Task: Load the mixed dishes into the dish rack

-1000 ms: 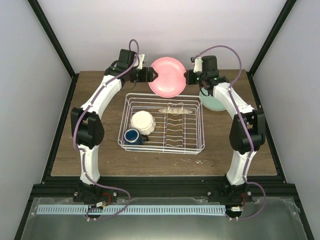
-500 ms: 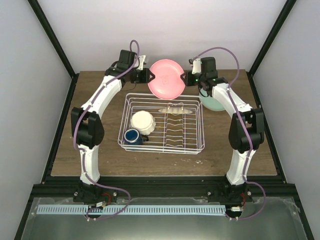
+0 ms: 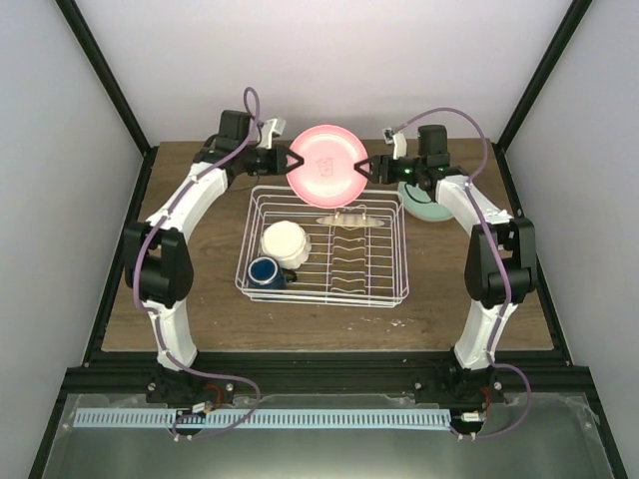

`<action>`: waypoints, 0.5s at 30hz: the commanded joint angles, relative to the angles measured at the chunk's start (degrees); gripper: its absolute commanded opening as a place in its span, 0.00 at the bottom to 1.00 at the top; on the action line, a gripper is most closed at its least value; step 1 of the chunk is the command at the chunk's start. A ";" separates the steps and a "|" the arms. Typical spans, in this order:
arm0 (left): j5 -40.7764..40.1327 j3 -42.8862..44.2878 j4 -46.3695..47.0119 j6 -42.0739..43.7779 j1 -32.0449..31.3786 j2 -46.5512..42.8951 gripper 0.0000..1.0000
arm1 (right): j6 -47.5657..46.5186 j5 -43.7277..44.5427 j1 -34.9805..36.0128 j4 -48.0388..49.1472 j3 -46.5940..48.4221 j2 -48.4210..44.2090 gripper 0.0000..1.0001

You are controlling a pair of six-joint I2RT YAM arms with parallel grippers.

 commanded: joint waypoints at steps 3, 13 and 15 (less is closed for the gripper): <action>16.81 -3.87 14.78 -3.99 3.28 -4.65 0.07 | -0.05 -19.63 -1.02 3.84 -0.46 1.81 0.57; 19.48 -6.44 19.80 -5.81 2.82 -4.44 0.10 | -0.61 -26.96 0.15 1.88 2.34 4.50 0.30; 19.38 -6.33 19.93 -5.68 2.42 -4.14 0.12 | -1.07 -26.71 0.52 0.82 2.84 4.89 0.24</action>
